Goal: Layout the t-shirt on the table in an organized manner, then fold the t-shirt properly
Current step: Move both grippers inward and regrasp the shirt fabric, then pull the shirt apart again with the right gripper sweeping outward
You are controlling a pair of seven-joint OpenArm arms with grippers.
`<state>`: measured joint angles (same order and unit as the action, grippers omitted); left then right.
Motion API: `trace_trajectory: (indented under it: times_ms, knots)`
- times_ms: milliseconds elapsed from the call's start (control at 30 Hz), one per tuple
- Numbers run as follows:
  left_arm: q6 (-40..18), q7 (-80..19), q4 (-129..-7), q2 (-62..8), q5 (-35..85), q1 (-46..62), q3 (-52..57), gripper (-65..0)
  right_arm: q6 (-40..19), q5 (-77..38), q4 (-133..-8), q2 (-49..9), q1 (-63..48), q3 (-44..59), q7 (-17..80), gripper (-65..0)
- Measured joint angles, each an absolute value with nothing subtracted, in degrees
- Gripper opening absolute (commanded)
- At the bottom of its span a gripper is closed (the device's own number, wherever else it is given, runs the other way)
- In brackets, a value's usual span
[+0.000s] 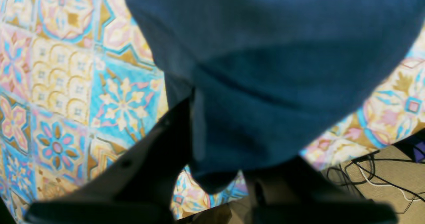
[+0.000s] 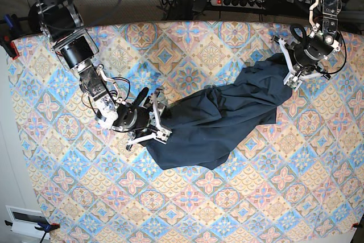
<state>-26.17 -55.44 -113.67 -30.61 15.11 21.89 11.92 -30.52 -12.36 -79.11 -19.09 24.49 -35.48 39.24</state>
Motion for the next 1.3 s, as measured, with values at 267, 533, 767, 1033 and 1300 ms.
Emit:
trace_trajectory:
  times_ms: [267, 533, 767, 1033, 1300]
  knots:
    - [-26.2, -55.5, -113.7, -30.0, 15.1, 21.9, 12.0, -58.7, -34.0, -8.7, -76.3, -17.6, 27.5, -42.0, 35.8, -34.6]
    - [-26.2, -55.5, -113.7, -29.5, 15.1, 21.7, 12.0, -58.8, -38.3, -6.2, -75.4, -18.2, 27.4, -41.9, 35.9, -59.9]
    - [-26.1, -50.0, -113.7, -29.5, 14.3, 21.7, 12.1, -58.8, -38.4, -6.2, -77.8, -18.9, 27.0, -40.2, 34.2, -65.0]
    - [-26.2, -49.3, -113.7, -27.9, 15.0, 22.2, 19.8, -57.1, -38.1, -12.4, -85.6, -22.7, 23.0, -28.0, 34.5, -65.0]
    - [-26.2, -52.4, -113.6, -28.1, 14.3, 23.7, 21.5, -31.5, -38.4, -14.0, -91.2, -25.2, 21.4, -21.5, 35.2, -65.0]
